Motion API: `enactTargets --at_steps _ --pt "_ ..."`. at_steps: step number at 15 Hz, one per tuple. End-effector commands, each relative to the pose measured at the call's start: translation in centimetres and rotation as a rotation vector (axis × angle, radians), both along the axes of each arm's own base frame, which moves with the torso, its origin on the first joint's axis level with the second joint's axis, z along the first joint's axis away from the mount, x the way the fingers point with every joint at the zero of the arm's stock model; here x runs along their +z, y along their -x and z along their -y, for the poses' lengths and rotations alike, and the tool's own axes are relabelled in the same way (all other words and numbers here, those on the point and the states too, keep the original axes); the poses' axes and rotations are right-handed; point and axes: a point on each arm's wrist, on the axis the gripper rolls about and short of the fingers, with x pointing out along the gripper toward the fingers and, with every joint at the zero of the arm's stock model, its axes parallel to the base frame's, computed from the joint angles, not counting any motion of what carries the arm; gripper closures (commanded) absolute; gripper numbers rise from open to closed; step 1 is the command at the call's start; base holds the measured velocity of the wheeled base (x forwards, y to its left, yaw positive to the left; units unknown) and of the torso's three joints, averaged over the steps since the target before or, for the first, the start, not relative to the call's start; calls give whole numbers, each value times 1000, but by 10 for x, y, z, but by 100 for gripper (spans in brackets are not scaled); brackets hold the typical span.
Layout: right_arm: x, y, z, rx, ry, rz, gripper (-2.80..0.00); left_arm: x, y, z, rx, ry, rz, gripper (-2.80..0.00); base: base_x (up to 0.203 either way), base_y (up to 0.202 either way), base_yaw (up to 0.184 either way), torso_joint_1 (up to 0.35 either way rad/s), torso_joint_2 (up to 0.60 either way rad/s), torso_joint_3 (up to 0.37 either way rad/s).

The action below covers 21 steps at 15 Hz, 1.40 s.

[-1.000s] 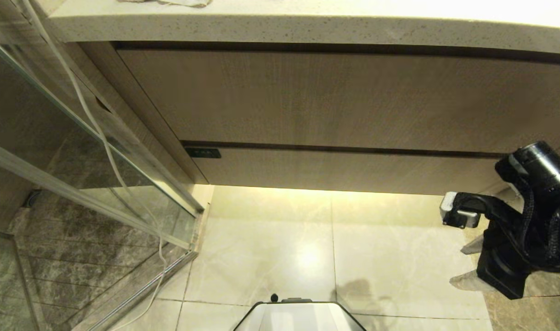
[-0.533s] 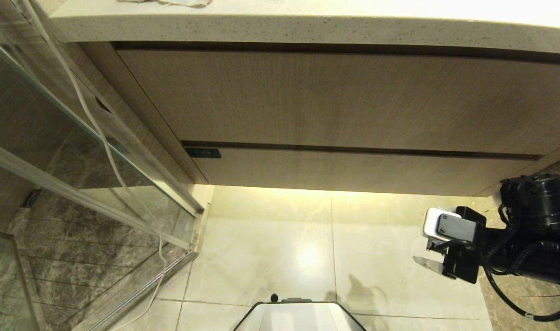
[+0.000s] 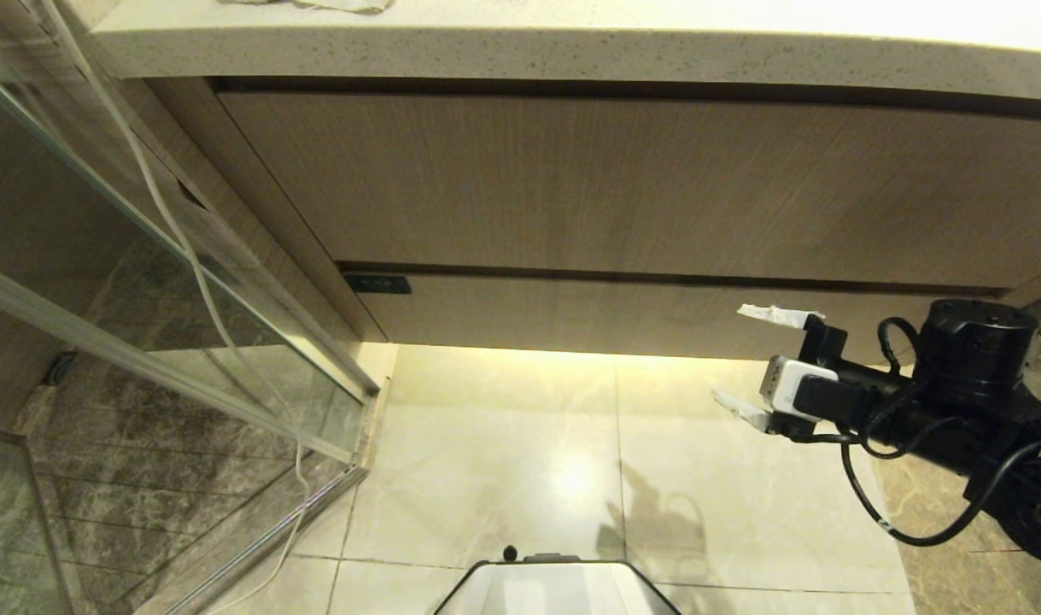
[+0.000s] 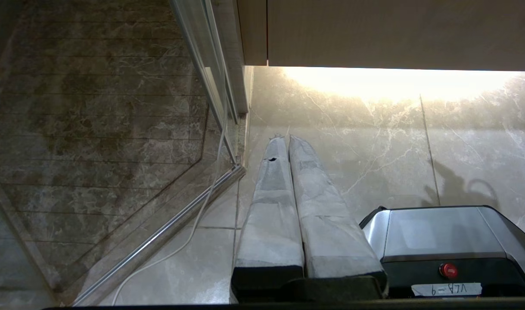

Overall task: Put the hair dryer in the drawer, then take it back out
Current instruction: Pull open the drawer

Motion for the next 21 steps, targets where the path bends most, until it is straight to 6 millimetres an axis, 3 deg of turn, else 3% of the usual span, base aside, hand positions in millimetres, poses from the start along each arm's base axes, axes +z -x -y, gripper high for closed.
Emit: enactTargets --at_steps 1,4,11,21 --pt "-13 -11 8 -14 38 -9 -280 0 0 0 0 0 -1 0 0 0 0 0 0 0" --pt "-15 -26 12 -28 85 -19 -280 0 0 0 0 0 -1 0 0 0 0 0 0 0" --pt "0 -82 18 -96 110 -144 -280 0 0 0 0 0 -1 0 0 0 0 0 0 0" --pt "-6 -108 26 -164 124 -179 -280 0 0 0 0 0 -1 0 0 0 0 0 0 0"
